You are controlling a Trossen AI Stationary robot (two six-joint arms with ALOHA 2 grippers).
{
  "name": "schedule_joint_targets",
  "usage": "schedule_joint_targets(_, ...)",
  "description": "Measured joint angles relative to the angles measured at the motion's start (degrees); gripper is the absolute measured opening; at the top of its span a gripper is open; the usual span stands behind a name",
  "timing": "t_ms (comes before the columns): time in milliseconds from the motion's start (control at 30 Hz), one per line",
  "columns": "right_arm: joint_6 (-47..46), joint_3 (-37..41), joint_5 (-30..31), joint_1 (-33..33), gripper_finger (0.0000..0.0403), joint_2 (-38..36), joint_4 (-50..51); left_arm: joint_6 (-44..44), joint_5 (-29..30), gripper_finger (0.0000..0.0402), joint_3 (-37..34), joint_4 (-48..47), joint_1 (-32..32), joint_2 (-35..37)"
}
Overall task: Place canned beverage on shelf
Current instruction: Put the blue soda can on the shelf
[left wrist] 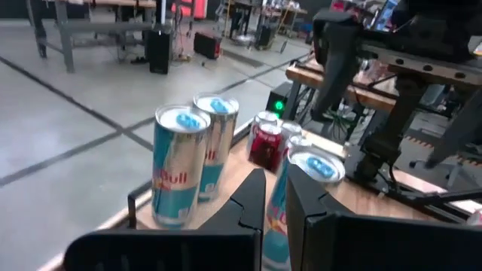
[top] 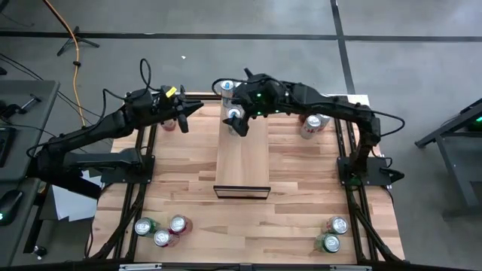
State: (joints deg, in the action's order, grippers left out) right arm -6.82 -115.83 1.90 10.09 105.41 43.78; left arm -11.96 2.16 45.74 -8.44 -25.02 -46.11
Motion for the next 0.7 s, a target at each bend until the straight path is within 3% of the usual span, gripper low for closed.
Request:
schedule_joint_targets(167, 2.38, 0.0, 4.23, -0.04, 0.038, 1.55, 1.64, -0.43, 0.0, 0.0, 0.0, -0.68, 0.0, 0.02)
schedule_joint_targets(700, 2.87, 0.09, 7.75, 0.04, 0.038, 4.76, 6.24, -0.38, 0.02, 0.0, 0.0, -0.73, -0.02, 0.0)
